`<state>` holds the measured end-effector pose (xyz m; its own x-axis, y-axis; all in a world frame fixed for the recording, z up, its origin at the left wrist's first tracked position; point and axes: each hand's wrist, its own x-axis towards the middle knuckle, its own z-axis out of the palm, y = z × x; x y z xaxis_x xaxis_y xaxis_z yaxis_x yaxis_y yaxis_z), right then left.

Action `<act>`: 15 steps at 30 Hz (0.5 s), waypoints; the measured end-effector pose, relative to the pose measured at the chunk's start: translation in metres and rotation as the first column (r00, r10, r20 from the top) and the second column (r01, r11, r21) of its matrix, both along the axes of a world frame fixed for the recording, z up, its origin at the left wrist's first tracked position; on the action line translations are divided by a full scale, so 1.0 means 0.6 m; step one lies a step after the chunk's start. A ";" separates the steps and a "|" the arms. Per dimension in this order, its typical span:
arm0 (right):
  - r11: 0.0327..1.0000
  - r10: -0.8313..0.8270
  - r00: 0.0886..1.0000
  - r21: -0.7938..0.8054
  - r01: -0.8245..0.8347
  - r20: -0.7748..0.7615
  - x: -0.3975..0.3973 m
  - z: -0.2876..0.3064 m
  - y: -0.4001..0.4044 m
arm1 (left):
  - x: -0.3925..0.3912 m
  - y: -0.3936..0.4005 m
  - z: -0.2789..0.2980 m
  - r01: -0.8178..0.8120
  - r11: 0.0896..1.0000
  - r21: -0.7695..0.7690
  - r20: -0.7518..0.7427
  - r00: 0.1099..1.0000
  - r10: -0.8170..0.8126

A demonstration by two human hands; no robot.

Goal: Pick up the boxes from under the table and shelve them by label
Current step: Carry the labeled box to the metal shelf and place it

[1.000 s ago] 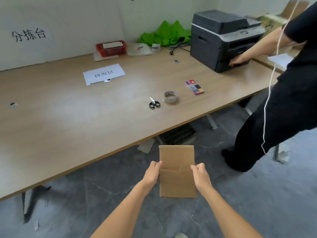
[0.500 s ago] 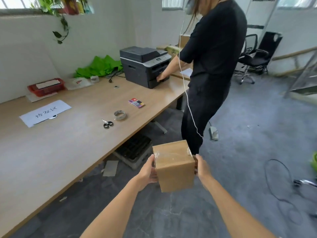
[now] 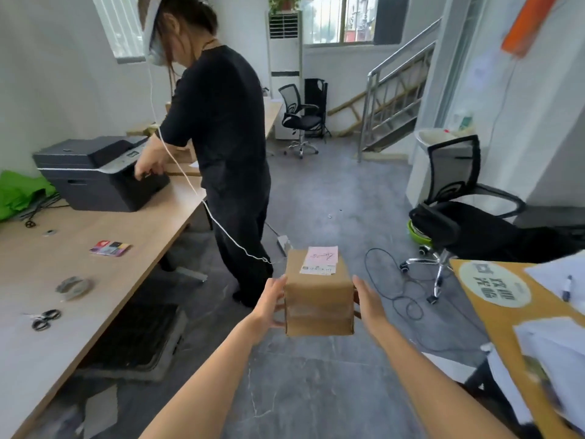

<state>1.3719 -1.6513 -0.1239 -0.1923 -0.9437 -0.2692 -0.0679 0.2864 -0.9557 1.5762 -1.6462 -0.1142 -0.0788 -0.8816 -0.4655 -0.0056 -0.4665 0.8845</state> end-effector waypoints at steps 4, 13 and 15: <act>0.987 -0.159 0.987 0.022 0.159 0.006 -0.139 0.016 0.045 | -0.141 -0.004 0.006 0.108 0.994 -0.019 0.036 0.994 -0.108; 0.925 -0.363 0.922 -0.071 0.374 0.133 -0.431 0.060 0.194 | -0.460 0.053 0.047 0.342 0.927 -0.152 0.037 0.940 -0.340; 0.889 -0.429 0.892 -0.110 0.445 0.143 -0.485 0.063 0.232 | -0.525 0.078 0.055 0.375 0.913 -0.163 0.019 0.926 -0.377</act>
<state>1.0806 -1.5120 -0.0863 -0.5704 -0.7995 -0.1885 0.1430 0.1293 -0.9812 1.2611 -1.5994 -0.0812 -0.4238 -0.8484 -0.3173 -0.1416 -0.2839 0.9483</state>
